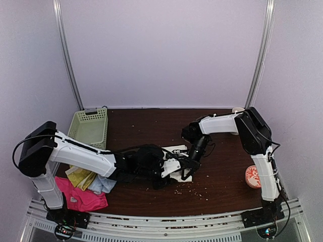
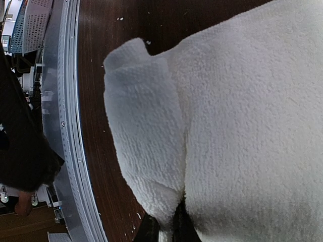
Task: Roll the towels
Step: Roll the towel at the center of the board.
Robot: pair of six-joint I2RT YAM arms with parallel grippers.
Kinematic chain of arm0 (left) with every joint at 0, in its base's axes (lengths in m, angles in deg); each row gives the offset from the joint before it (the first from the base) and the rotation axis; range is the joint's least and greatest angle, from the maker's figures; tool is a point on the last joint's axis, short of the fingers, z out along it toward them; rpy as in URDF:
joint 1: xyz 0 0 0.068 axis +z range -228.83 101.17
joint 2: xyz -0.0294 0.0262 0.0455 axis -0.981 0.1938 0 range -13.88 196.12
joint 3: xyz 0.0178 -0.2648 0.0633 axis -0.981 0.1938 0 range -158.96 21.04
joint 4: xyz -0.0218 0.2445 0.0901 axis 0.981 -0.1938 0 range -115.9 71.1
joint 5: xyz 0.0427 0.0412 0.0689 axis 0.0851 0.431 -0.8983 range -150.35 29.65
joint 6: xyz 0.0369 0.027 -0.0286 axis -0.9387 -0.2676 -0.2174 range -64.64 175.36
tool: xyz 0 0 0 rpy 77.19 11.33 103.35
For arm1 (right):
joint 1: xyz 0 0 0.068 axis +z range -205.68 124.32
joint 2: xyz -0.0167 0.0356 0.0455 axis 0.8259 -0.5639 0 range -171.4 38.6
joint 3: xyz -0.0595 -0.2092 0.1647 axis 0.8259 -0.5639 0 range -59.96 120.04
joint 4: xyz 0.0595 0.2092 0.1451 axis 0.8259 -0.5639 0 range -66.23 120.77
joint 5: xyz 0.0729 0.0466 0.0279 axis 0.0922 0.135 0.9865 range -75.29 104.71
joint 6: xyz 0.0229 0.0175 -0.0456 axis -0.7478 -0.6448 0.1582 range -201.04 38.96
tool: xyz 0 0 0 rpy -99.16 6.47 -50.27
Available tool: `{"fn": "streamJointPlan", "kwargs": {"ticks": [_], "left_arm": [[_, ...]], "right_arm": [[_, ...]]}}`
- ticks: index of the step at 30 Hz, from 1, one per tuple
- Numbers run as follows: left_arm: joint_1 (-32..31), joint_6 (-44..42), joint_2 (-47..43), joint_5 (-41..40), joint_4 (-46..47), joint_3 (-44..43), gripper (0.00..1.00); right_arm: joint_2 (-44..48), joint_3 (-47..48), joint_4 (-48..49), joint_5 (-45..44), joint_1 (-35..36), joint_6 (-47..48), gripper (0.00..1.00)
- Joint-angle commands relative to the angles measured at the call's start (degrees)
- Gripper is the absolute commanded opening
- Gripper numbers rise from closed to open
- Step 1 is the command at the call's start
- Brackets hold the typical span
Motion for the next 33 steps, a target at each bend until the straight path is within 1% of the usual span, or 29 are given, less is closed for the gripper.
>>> {"fn": "streamJointPlan", "kwargs": {"ticks": [1, 6, 13, 18, 20, 22, 23, 25, 27, 29, 31, 33], "left_arm": [[0.20, -6.30, 2.86, -2.47, -0.08, -4.17, 0.43], [0.20, -8.42, 7.59, -1.46, -3.41, -7.42, 0.40], [0.20, -8.78, 10.43, -2.89, -4.11, -7.47, 0.36], [0.20, -8.32, 11.88, -4.75, -3.90, -7.70, 0.21], [0.20, -8.29, 12.32, -5.29, -3.74, -7.95, 0.13], [0.20, -8.27, 12.51, -4.83, -4.07, -8.42, 0.05], [0.20, -8.31, 12.60, -4.46, -4.68, -8.85, 0.01], [0.20, -8.06, 12.69, -3.36, -6.33, -9.70, 0.00], [0.20, -7.42, 12.64, -2.53, -8.37, -10.42, 0.00], [0.20, -6.55, 12.65, -0.90, -11.31, -11.29, 0.00], [0.29, -5.42, 12.86, 0.91, -14.42, -12.23, 0.00], [0.71, -4.32, 13.82, 3.94, -17.89, -14.36, 0.00]], "right_arm": [[-2.35, -0.21, 1.49, -4.17, -0.15, -0.49, 0.01], [-2.10, -0.47, 1.49, -3.95, -0.21, -0.28, 0.01], [-2.17, -0.43, 1.67, -3.91, -0.23, -0.30, 0.01], [-2.23, -0.41, 1.51, -3.80, -0.23, -0.09, 0.01], [-2.00, -0.26, 1.29, -3.54, -0.23, 0.12, 0.01], [-1.23, 0.06, -0.45, -1.97, -0.41, 1.17, 0.06], [-0.38, 0.42, -2.24, -0.75, -0.75, 4.53, 0.11], [2.47, 1.12, -3.97, 1.52, -2.23, 6.01, 0.23], [5.73, 1.78, -4.85, 3.38, -4.53, 6.09, 0.32], [9.18, 2.49, -5.89, 5.16, -6.90, 5.77, 0.44], [13.64, 2.62, -6.94, 6.52, -9.29, 5.53, 0.49], [18.11, 1.76, -6.22, 6.25, -11.51, 3.65, 0.49]]}}
